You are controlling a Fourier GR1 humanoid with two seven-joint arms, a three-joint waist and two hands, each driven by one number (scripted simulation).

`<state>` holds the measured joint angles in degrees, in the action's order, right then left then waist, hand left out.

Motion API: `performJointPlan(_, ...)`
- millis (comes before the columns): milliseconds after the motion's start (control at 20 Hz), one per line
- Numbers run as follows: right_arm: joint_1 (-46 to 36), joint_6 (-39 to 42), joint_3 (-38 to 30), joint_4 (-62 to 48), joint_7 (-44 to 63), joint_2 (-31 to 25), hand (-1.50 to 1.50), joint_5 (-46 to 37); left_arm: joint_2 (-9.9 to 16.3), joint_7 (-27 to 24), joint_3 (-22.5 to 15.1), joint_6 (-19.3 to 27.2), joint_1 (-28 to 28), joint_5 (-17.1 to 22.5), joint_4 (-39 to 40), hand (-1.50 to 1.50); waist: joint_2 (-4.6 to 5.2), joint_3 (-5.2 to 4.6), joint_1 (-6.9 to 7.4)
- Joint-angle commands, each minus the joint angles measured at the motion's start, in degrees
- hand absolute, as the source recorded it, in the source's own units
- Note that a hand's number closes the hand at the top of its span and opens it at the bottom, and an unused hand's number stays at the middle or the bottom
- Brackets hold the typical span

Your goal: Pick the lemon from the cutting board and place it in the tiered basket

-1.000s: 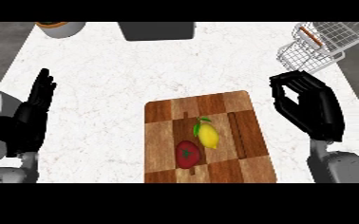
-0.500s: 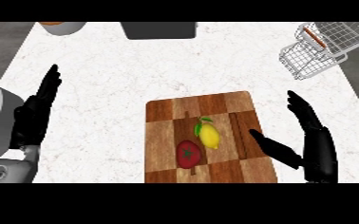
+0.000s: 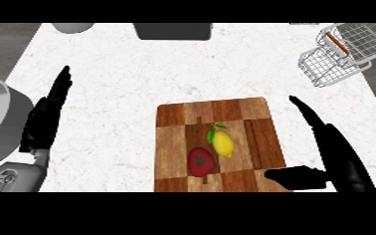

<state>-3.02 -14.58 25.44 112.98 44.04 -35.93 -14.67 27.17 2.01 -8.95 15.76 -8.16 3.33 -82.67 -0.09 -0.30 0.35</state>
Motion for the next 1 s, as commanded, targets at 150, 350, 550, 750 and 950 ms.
performJointPlan(150,-17.5,9.6,6.5,0.6,26.7,7.7,-1.50,-4.2,0.0,0.0,2.3,-2.6,-4.5,0.6,4.3,0.00,0.21,0.15,0.23)
performJointPlan(350,-21.9,13.0,4.0,-7.8,27.9,11.3,-1.50,-2.0,-2.2,-1.1,1.4,-2.0,-3.8,-1.1,6.1,0.00,0.28,0.21,-0.01)
performJointPlan(550,-23.9,13.7,6.3,-10.9,33.6,16.0,-1.50,-2.5,-2.2,1.4,0.6,-1.4,-0.4,-1.4,-1.1,0.00,-0.04,0.23,0.71)
performJointPlan(750,-23.1,14.5,9.5,-16.0,33.2,18.6,-1.50,-5.2,-3.3,2.8,0.1,-0.9,-1.0,-2.4,-0.3,0.00,-0.01,0.25,0.28)
performJointPlan(950,-24.1,16.4,7.0,-19.7,32.4,19.4,-1.50,-4.6,-3.2,0.0,2.0,-1.2,0.4,-2.4,1.1,0.00,0.06,0.24,0.06)
